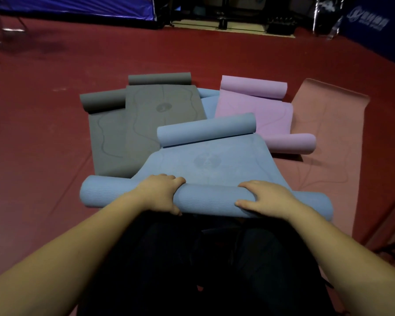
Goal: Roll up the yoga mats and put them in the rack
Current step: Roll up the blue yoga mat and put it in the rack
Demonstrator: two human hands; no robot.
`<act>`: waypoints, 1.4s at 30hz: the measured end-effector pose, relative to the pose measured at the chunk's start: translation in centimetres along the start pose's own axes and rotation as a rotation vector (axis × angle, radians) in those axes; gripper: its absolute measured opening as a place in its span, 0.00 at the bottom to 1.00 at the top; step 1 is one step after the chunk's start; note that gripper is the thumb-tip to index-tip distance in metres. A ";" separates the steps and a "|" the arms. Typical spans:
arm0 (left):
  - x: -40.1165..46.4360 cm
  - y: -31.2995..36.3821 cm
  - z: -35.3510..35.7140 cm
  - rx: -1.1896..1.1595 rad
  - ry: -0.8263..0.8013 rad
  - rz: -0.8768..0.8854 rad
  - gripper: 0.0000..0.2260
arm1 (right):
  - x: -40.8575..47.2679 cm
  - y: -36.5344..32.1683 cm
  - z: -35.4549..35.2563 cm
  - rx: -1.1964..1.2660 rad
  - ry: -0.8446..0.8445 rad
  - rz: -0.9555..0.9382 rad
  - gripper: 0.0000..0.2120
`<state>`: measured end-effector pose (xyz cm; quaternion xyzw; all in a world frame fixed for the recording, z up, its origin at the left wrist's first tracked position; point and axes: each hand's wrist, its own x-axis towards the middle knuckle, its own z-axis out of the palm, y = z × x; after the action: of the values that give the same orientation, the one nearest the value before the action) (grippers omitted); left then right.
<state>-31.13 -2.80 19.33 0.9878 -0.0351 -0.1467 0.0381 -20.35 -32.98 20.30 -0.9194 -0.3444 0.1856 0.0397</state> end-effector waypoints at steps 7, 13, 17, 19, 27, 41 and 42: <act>2.4 -0.7 -2.0 -0.206 -0.250 -0.018 0.31 | -0.1 -1.4 3.8 -0.133 0.351 0.179 0.39; 2.2 -1.0 -1.3 -0.184 -0.198 -0.025 0.33 | 1.3 -1.8 3.1 -0.156 0.382 0.254 0.35; 0.1 -1.0 2.0 0.082 0.185 0.045 0.40 | 2.3 -1.4 2.9 -0.158 0.346 0.254 0.26; -0.5 -0.3 3.8 0.225 0.309 0.025 0.45 | 2.7 -1.3 2.5 -0.138 0.318 0.262 0.26; -0.6 0.5 0.5 0.160 0.154 -0.010 0.32 | 2.7 -1.6 0.2 -0.060 0.150 0.304 0.29; 0.2 0.2 -3.2 -0.211 -0.326 -0.044 0.33 | 1.9 -1.4 -1.2 0.024 -0.061 0.220 0.26; 0.6 -0.2 -3.3 -0.255 -0.368 -0.048 0.33 | 1.8 -1.5 -0.8 0.024 0.000 0.194 0.24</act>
<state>-29.55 -2.43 22.26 0.9321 0.0009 -0.3287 0.1522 -19.74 -30.66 20.80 -0.9480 -0.2513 0.1926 0.0328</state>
